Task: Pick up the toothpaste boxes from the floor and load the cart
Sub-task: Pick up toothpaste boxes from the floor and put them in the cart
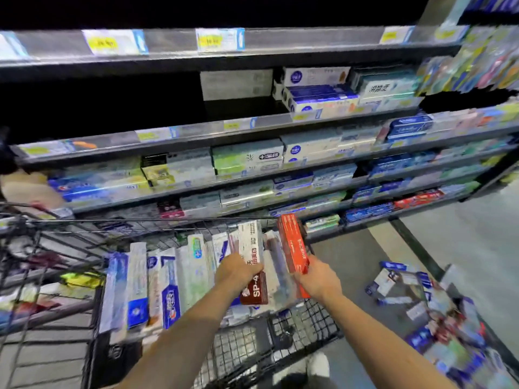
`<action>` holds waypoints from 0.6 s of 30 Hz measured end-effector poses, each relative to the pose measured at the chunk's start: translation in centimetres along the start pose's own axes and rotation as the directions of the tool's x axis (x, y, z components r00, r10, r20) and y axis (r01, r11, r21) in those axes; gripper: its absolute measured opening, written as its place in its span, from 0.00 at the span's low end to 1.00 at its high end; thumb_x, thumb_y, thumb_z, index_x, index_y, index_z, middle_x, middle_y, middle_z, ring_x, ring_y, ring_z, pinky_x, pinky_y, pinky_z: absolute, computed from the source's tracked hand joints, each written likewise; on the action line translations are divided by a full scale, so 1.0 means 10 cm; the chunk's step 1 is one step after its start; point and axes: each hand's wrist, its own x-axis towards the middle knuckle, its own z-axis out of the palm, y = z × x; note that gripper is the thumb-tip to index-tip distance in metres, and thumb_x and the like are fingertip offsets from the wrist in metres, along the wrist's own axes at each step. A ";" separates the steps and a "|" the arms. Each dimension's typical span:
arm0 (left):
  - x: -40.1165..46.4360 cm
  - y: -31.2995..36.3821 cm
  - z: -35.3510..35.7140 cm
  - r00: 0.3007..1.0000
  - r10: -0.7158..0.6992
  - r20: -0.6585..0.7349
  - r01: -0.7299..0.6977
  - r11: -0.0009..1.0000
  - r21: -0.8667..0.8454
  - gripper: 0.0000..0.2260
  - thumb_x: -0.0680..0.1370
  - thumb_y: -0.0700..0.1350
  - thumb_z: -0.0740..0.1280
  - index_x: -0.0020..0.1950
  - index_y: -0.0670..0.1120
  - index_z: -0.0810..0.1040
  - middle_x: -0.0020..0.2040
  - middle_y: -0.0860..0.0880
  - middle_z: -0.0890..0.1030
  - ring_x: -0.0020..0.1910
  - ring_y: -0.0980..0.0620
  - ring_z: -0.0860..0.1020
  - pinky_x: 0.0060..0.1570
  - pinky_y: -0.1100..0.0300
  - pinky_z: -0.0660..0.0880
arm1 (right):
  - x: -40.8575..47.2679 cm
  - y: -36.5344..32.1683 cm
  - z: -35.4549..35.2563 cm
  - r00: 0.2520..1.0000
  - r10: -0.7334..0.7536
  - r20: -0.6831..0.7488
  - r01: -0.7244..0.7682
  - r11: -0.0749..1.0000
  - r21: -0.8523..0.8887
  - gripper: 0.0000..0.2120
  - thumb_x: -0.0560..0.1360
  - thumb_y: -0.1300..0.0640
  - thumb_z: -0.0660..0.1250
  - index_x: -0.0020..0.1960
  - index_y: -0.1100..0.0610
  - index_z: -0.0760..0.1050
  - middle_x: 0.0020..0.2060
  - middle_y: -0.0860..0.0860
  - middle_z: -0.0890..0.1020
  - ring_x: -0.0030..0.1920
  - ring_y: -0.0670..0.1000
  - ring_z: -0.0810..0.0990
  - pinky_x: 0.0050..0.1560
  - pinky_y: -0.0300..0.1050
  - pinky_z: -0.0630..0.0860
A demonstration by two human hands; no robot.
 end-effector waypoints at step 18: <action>0.62 0.32 0.99 0.982 -0.168 0.090 0.174 0.982 -0.066 0.26 0.71 0.59 0.69 0.56 0.39 0.73 0.50 0.45 0.80 0.48 0.47 0.79 0.46 0.58 0.77 | 0.94 0.37 0.21 0.989 0.014 0.150 0.016 0.981 -0.194 0.19 0.75 0.47 0.67 0.61 0.53 0.70 0.54 0.51 0.81 0.53 0.54 0.81 0.52 0.47 0.77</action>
